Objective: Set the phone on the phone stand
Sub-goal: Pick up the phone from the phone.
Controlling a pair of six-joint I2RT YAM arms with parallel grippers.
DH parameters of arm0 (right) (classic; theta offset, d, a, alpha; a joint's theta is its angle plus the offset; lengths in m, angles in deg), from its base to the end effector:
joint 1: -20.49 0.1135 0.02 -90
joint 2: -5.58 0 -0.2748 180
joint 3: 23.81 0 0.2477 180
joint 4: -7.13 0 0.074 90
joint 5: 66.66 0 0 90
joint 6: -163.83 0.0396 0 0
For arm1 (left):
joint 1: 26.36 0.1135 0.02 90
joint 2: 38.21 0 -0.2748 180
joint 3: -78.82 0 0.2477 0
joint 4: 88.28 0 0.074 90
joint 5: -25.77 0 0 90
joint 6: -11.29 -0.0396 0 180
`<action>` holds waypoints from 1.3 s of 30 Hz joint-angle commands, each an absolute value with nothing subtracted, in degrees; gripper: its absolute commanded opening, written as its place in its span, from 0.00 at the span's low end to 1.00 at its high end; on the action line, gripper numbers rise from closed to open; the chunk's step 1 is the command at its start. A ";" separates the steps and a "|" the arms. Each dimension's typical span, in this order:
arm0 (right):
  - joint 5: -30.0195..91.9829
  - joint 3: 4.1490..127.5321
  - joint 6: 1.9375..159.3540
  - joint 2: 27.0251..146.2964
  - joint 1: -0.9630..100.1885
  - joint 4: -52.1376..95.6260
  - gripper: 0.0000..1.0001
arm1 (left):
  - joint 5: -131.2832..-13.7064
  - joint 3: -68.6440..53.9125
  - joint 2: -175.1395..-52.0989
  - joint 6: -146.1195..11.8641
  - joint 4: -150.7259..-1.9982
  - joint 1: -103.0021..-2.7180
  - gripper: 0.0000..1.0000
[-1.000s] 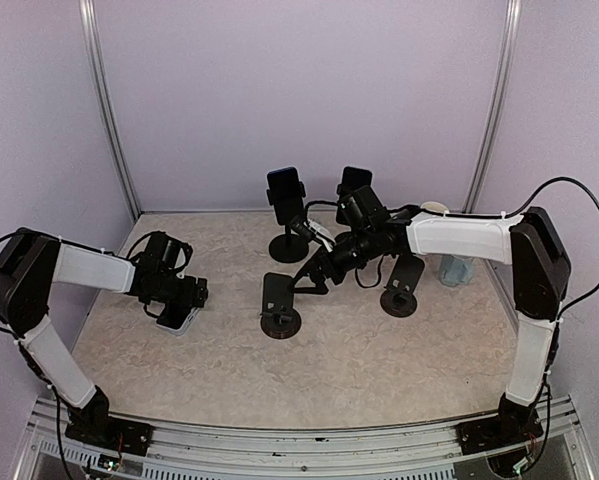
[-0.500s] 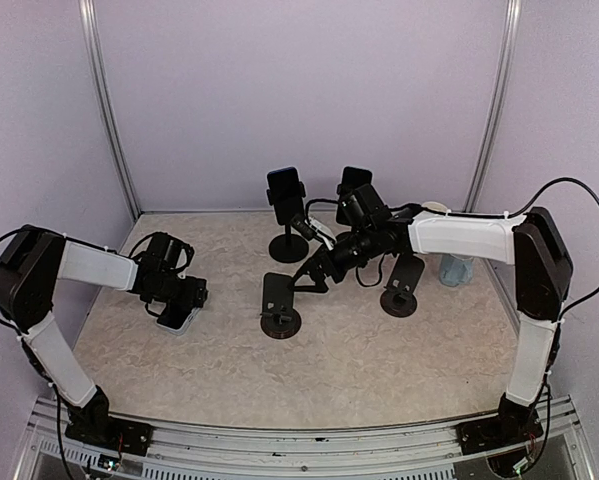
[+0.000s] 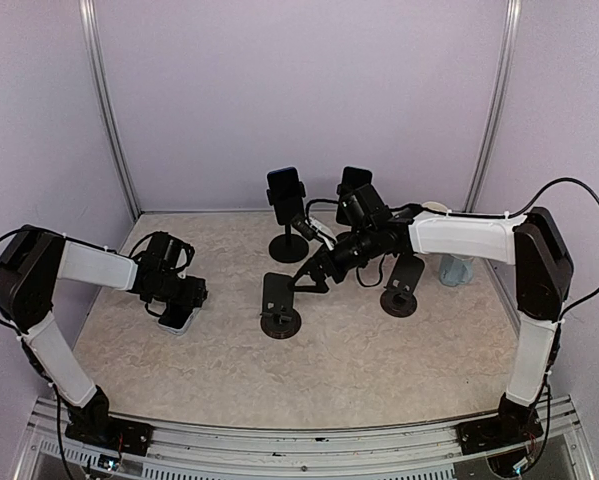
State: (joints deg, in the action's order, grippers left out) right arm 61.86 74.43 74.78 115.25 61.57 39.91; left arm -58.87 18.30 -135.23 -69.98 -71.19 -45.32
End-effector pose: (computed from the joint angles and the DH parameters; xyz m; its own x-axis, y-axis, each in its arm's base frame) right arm 0.3083 0.3015 0.2500 -0.5396 -0.4532 -0.7095 -0.8418 0.3040 0.4461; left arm 0.3039 -0.1005 0.1476 -0.7934 0.1128 -0.5981 0.1524 0.9882 -0.0158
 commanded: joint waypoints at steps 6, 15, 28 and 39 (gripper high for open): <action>60.11 72.37 75.75 112.15 60.94 38.63 1.00 | -59.91 19.58 -126.27 -66.45 -74.01 -44.99 0.72; 60.08 70.73 76.82 111.25 60.43 36.85 1.00 | -60.35 22.97 -117.82 -63.63 -77.47 -45.34 0.67; 60.00 69.45 77.16 110.44 60.30 36.09 1.00 | -55.74 25.16 -112.55 -61.74 -78.44 -48.94 0.52; 58.21 67.74 78.44 109.45 59.88 34.40 1.00 | -48.08 28.01 -106.63 -59.40 -80.74 -56.50 0.51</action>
